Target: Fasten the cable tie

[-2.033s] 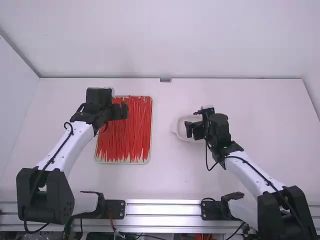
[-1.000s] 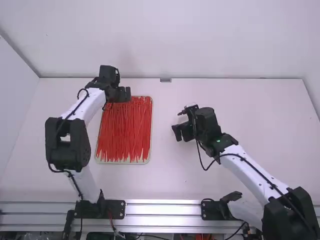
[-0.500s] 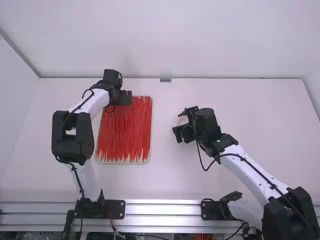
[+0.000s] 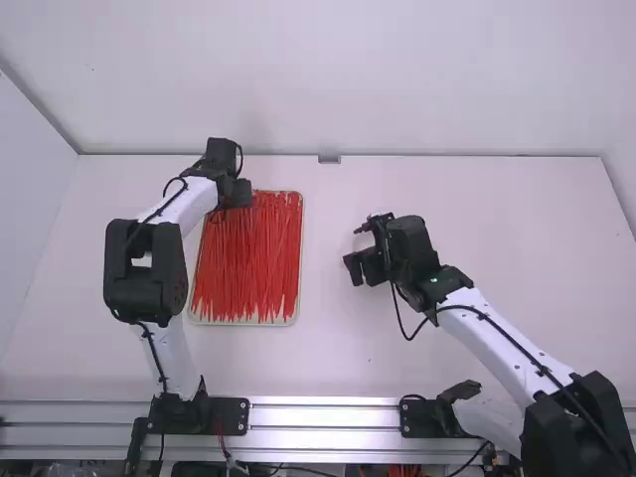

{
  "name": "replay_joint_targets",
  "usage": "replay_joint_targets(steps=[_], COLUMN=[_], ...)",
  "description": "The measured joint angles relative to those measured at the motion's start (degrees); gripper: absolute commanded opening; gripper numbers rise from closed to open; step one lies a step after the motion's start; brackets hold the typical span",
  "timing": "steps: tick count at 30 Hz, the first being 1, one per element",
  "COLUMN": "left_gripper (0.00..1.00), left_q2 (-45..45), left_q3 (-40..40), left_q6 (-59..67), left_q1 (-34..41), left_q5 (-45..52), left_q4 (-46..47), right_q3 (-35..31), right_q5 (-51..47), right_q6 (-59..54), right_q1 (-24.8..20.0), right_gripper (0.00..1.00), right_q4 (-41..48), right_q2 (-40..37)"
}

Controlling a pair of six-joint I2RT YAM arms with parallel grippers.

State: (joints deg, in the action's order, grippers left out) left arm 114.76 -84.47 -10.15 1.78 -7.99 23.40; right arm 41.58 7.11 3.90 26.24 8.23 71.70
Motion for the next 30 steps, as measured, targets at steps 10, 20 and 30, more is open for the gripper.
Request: replay_joint_targets(steps=[10, 20, 30], left_gripper=[0.63, 0.79, 0.86], left_q2=[0.0, 0.0, 0.0], left_q3=[3.65, 5.03, 5.03], left_q6=[-2.08, -2.54, -2.54], left_q1=[-1.77, -7.08, -6.51], left_q5=[-1.25, 3.13, 5.33], left_q4=[-5.35, -7.65, -8.15], right_q3=[0.0, -0.02, 0.0], right_q5=[0.0, -0.94, -1.09], right_q6=[0.0, 0.0, -0.02], right_q1=[0.0, 0.0, 0.0], right_gripper=[0.99, 0.99, 0.99], right_q4=[0.55, 0.48, 0.31], right_q2=[0.02, 0.02, 0.02])
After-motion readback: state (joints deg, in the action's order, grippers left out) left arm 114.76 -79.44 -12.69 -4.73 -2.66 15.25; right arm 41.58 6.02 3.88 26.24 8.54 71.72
